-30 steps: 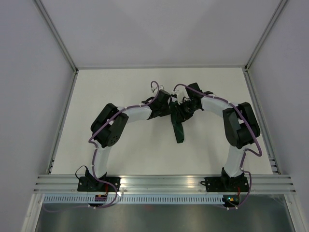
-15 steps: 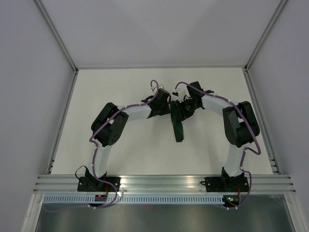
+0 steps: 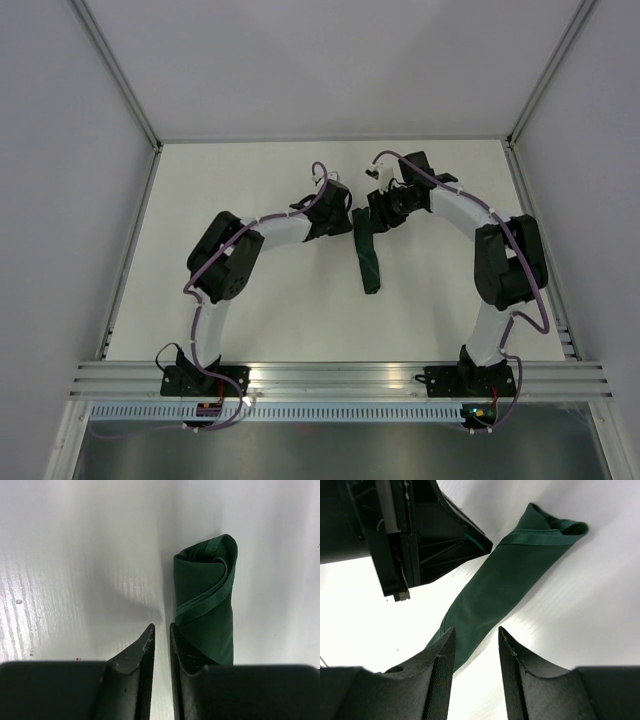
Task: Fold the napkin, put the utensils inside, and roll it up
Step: Roll the napkin at the center of the board, then reset both arms
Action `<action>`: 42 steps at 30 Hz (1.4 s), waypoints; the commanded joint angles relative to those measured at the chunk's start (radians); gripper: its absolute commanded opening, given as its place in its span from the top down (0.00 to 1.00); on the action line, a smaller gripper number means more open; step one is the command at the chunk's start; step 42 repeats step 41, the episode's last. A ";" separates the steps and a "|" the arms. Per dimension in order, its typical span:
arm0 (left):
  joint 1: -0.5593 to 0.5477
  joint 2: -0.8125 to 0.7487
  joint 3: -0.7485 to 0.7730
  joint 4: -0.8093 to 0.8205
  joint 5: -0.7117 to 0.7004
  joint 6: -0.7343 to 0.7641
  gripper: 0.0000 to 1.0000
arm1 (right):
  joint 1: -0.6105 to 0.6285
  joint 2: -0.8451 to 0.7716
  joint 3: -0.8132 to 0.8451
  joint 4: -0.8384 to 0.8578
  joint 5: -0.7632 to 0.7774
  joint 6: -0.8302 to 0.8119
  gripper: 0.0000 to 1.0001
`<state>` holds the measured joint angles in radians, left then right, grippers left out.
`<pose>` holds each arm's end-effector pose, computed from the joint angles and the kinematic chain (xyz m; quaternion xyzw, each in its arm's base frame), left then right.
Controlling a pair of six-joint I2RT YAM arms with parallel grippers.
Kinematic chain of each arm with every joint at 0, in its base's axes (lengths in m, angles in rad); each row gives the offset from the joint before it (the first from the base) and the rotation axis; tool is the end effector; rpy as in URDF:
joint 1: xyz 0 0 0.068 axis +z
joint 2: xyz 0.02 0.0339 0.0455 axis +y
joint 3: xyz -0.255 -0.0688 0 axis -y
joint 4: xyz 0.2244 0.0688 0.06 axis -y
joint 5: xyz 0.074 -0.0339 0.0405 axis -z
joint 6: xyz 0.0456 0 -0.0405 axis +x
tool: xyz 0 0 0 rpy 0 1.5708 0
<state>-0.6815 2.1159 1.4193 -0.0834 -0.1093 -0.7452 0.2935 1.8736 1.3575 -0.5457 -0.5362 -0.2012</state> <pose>0.3508 -0.2781 0.1497 -0.0504 0.9203 -0.2136 0.3238 0.3532 0.1311 0.1995 -0.2931 0.8885 0.2673 0.2307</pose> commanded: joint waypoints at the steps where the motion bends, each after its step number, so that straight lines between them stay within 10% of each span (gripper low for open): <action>1: 0.011 -0.077 0.036 -0.030 0.017 0.056 0.77 | -0.027 -0.083 0.048 -0.026 -0.025 0.040 0.54; 29: 0.014 -1.114 -0.468 -0.276 0.025 0.328 0.62 | -0.347 -0.765 -0.185 -0.062 0.041 0.059 0.36; 42: 0.014 -1.185 -0.473 -0.300 0.010 0.359 0.61 | -0.347 -0.735 -0.173 -0.042 0.050 0.062 0.32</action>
